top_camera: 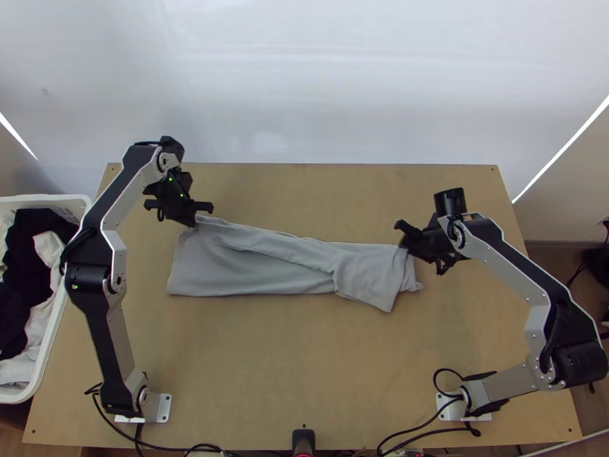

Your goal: Fold the t-shirt

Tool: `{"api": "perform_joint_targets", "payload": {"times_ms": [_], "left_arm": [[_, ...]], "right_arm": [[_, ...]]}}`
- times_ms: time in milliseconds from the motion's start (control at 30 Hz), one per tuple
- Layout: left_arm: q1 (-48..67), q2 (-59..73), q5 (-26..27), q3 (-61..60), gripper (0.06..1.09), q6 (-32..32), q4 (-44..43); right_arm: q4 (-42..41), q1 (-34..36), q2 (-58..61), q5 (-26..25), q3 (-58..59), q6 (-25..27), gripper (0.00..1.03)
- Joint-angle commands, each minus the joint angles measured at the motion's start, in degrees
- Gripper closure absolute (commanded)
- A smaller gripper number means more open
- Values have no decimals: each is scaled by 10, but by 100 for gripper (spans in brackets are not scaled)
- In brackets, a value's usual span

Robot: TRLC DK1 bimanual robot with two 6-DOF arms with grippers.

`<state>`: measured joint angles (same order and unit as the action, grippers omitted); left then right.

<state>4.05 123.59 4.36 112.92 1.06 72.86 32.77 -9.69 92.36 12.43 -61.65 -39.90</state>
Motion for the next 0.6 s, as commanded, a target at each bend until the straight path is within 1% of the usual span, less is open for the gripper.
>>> {"api": "perform_joint_targets", "payload": {"times_ms": [0, 33, 67, 133, 233, 367, 400, 500, 567], "left_arm": [[-15, -65, 57, -31, 57, -25, -65], [-19, -83, 80, -39, 31, -27, -81], [-20, -97, 95, -41, 10, -30, -84], [-19, -116, 98, -40, 10, -38, -99], [-29, -132, 108, -46, 10, -42, -99], [-66, -151, 116, -91, 10, -36, -98], [-84, -160, 136, -115, 10, -25, -100], [-135, -171, 187, -174, 10, -20, -107], [-165, -172, 217, -201, 10, -19, -110]], "right_arm": [[-24, -23, -9, -30, -19, 31, 18], [-24, -26, -19, -30, -24, 35, 13], [-25, -31, -32, -32, -30, 40, 10], [-34, -46, -63, -41, -38, 43, 4], [-86, -75, -97, -41, -42, 37, 4], [-87, -127, -82, -33, -72, -2, 4], [-84, -140, -69, -21, -77, -11, 4], [-74, -165, -24, 17, -90, -68, 4], [-68, -176, 14, 39, -107, -91, 4]]}}
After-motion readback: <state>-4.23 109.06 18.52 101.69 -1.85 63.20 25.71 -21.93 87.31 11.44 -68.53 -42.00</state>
